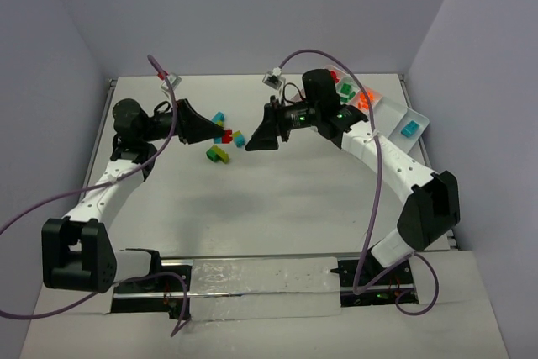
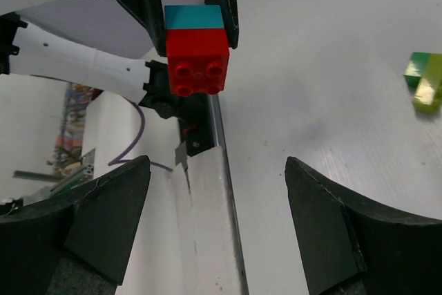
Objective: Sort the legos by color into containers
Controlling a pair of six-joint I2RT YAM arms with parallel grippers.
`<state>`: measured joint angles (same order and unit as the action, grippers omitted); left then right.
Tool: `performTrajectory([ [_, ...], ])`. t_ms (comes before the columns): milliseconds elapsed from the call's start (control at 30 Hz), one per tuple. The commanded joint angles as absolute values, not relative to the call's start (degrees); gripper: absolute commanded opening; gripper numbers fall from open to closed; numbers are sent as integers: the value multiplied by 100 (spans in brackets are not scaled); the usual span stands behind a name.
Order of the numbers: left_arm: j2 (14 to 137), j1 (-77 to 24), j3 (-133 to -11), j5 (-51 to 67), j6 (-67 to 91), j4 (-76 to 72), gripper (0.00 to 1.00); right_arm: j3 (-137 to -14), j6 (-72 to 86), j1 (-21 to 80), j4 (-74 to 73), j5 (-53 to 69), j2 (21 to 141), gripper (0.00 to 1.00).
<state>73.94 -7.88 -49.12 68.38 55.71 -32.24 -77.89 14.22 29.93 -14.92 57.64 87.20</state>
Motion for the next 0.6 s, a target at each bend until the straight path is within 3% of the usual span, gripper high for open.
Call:
performTrajectory([
  [0, 7137, -809, -4825, 6943, 5836, -3955, 0, -7902, 2051, 3260, -757, 6310, 8922, 86],
  [367, 6986, -996, -4746, 6843, 5569, -3669, 0, -8294, 2566, 3501, -420, 6511, 9358, 87],
  [567, 6935, -1123, -4729, 6821, 5504, -3564, 0, -8592, 2574, 3559, -501, 6495, 9672, 80],
])
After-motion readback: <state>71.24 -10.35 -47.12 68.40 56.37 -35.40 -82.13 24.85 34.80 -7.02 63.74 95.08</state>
